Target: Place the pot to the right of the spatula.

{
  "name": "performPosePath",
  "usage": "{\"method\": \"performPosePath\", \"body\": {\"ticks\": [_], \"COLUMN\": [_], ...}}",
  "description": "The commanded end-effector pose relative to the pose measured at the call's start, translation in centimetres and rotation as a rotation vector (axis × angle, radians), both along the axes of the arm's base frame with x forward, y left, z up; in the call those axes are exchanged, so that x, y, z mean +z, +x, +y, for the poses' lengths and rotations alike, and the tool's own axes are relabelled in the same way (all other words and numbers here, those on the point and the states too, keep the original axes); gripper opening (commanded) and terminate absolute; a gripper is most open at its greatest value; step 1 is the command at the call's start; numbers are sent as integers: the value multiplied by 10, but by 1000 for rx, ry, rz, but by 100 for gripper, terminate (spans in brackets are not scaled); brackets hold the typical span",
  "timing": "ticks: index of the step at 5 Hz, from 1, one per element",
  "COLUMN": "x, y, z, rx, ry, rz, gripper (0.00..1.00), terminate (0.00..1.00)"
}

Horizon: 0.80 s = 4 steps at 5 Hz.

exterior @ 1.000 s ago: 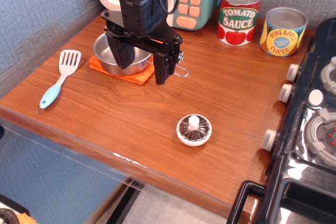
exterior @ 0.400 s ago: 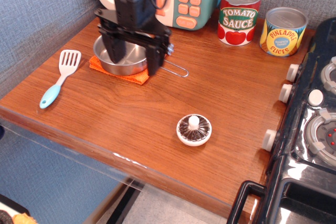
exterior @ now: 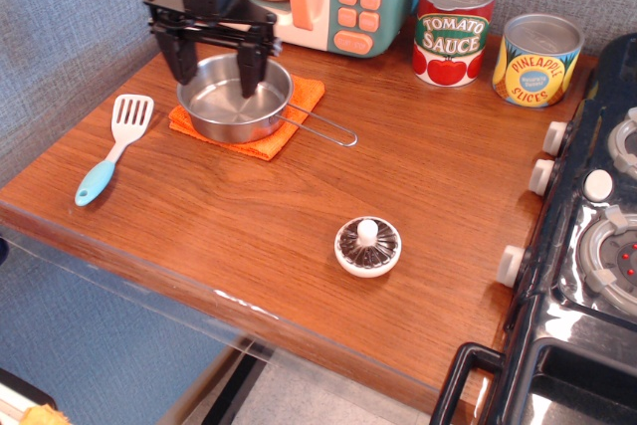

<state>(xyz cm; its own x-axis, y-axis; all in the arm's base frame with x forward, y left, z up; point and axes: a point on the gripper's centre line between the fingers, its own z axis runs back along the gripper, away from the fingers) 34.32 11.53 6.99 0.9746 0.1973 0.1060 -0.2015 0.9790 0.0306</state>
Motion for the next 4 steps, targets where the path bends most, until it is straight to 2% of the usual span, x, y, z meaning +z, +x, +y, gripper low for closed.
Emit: {"method": "performPosePath", "body": {"ticks": [1,4], "x": [13,-9], "y": [25,32], "z": [35,43], "rx": [71,83], "ry": [51,58], "rz": [-34,0], "gripper": [100,100], "terminate": [0,0]}}
